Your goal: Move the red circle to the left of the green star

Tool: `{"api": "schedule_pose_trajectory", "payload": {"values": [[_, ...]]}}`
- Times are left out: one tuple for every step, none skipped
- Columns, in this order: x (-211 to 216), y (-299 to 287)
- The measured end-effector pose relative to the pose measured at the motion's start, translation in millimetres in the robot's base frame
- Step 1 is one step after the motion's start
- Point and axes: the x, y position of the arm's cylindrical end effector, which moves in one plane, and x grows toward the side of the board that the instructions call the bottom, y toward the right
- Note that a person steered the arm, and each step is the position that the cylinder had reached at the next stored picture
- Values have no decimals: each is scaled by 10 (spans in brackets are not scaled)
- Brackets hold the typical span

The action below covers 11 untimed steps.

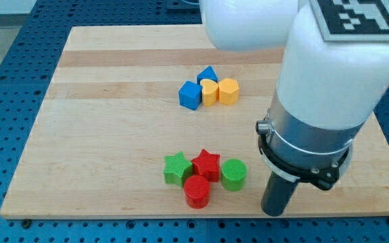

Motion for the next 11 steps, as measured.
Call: {"api": "schedule_pose_trajectory", "payload": {"values": [[-6, -269], [-25, -596], [-25, -718], [-25, -983], [-25, -1281], [-35, -1558], [-147, -1708], [-258, -1735], [-321, -1735], [-423, -1700], [-497, -1358]]}}
